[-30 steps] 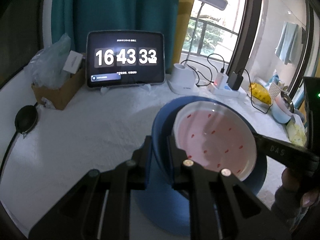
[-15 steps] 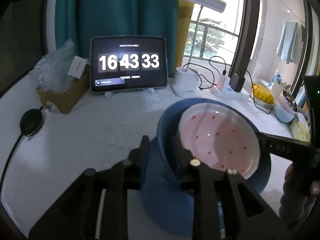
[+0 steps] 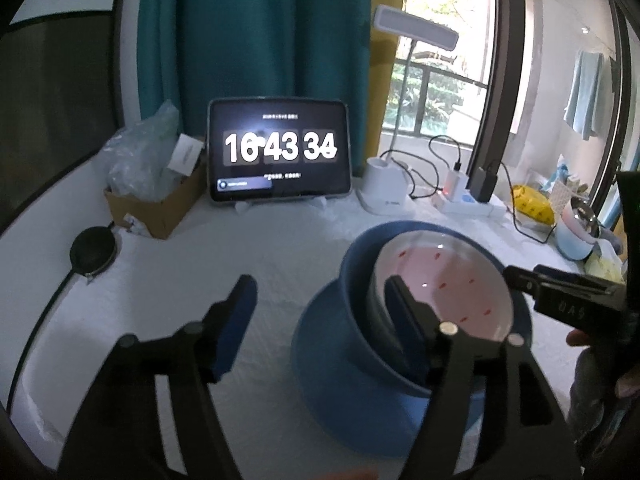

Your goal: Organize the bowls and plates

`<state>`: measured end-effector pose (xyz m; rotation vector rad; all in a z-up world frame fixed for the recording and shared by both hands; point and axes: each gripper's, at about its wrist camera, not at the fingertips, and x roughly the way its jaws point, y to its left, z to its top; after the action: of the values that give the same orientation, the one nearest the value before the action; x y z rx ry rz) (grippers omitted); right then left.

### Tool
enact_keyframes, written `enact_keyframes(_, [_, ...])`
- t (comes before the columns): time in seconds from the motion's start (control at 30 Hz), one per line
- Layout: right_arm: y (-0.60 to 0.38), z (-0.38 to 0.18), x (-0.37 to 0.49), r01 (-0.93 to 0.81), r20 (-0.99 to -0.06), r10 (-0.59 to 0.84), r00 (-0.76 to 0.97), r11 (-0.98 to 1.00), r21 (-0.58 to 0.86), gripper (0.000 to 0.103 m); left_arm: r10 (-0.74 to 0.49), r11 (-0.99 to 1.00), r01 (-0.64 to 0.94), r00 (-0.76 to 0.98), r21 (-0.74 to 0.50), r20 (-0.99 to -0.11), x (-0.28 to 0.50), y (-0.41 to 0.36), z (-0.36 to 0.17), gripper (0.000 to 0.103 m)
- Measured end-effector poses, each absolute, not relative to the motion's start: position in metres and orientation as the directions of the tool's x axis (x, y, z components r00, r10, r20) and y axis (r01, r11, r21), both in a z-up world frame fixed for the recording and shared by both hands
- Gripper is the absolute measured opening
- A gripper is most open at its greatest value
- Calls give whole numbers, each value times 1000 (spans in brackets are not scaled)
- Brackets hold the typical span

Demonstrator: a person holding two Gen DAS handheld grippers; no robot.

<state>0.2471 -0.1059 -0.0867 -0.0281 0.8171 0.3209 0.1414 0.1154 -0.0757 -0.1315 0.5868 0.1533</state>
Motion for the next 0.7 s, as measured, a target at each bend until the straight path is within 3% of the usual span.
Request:
enact_keyframes(0.3, [-126,-71,227,-284,-693,240,680,957,52,59,62,988,-126,842,-84,-536,129,93,-66,90])
enact_keyframes(0.7, [-150,-56,188,-279,-666,208,716,960,0,59,32,993,-82,870,-80,-492,98,65,-51,98])
